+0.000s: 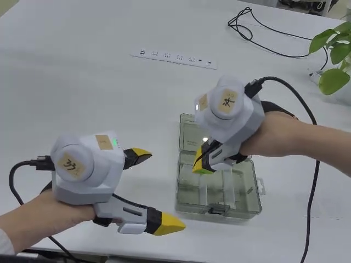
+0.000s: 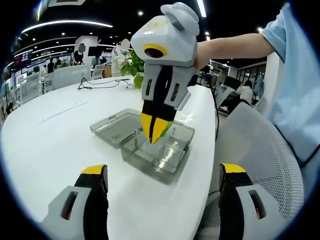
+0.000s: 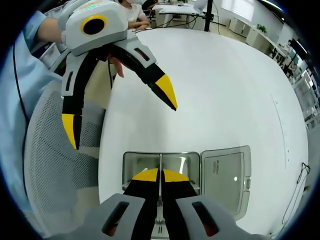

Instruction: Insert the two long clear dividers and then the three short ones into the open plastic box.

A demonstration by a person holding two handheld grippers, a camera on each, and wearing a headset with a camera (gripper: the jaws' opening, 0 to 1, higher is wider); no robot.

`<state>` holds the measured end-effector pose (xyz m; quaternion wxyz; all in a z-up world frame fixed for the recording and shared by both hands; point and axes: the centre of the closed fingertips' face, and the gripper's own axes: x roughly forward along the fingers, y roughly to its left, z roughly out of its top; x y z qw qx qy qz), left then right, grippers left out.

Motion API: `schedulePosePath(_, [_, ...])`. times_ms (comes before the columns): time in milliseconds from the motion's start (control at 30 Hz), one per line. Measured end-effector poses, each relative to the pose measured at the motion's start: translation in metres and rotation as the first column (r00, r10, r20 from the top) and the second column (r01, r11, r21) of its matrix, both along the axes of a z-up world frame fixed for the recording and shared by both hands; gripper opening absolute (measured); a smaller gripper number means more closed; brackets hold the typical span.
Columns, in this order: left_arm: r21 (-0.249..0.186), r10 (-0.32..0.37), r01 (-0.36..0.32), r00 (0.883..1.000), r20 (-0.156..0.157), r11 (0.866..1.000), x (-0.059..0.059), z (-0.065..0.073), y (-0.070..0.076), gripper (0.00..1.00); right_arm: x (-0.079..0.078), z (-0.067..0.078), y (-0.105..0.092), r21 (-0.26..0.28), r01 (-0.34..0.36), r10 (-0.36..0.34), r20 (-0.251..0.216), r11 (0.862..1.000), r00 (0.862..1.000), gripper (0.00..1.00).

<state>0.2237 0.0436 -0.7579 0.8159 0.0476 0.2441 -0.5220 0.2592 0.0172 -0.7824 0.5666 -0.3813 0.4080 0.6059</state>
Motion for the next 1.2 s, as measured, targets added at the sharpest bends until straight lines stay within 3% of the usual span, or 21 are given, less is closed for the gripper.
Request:
schedulePosePath(800, [0.004,-0.006,0.006,1.000,0.000,1.000,0.003,0.000,0.001,0.93,0.002,-0.026,0.001,-0.057,-0.001,0.002,0.009,0.998,1.000,0.02])
schedulePosePath(1200, [-0.007,-0.011,0.011,1.000,0.011,1.000,0.005,0.004,-0.003,0.92,0.001,-0.024,0.001,-0.061,-0.005,0.007,0.022,0.998,1.000,0.02])
